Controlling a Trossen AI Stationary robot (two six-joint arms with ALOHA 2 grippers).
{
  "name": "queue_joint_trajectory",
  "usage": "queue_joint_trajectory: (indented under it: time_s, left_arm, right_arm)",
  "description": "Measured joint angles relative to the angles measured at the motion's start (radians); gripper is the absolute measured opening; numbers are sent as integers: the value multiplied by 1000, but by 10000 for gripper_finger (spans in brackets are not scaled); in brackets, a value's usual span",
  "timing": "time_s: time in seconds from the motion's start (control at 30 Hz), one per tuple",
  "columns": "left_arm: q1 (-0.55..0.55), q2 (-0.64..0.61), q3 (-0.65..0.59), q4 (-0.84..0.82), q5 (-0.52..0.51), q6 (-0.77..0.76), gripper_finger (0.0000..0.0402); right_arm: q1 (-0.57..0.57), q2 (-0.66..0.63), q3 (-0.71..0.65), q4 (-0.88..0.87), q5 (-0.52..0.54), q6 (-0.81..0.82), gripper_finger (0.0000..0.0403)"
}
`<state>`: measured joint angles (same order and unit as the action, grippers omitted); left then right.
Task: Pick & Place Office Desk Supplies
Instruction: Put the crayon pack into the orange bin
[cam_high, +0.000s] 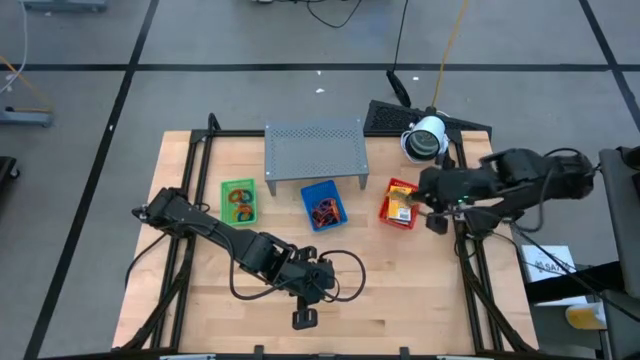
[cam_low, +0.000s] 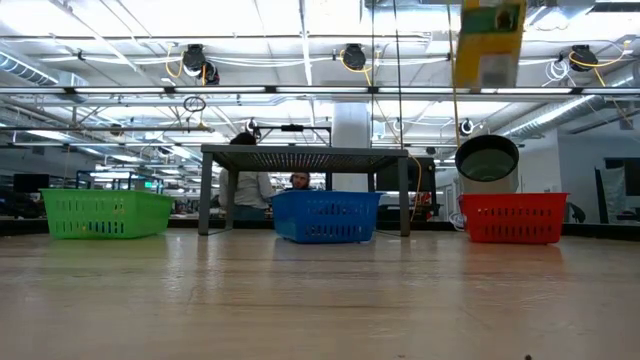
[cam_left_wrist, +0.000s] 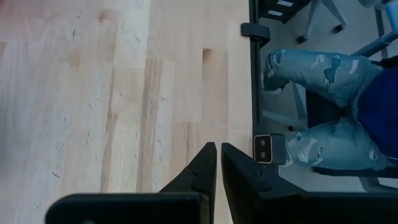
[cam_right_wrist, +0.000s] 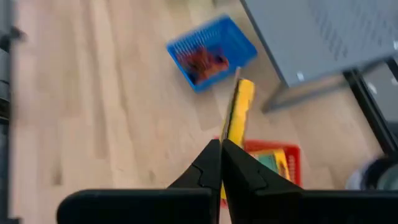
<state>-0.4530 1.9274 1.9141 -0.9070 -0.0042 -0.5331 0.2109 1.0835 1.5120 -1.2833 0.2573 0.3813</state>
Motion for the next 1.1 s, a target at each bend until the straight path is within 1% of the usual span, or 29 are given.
queue_joint_trajectory:
  time_s: [0.2,0.4,0.5,0.63,0.77,0.9,1.1]
  left_arm:
    - [0,0,0,3,-31,0,31]
    - [0,0,0,3,-33,3,31]
    - [0,0,0,3,-33,12,31]
    - [0,0,0,3,-33,16,31]
    - [0,0,0,3,-33,15,31]
    - [0,0,0,3,-33,14,31]
    - [0,0,0,3,-33,14,31]
  right_arm:
    - [-57,33,-80,-6,1,-36,0]
    - [-106,41,-193,0,3,-79,0]
    - [-133,36,-247,7,30,-85,0]
    - [-170,36,-317,48,80,-131,0]
    - [-202,36,-377,126,79,-174,0]
    - [-211,36,-403,150,0,-169,0]
    - [-211,36,-404,155,-123,-145,0]
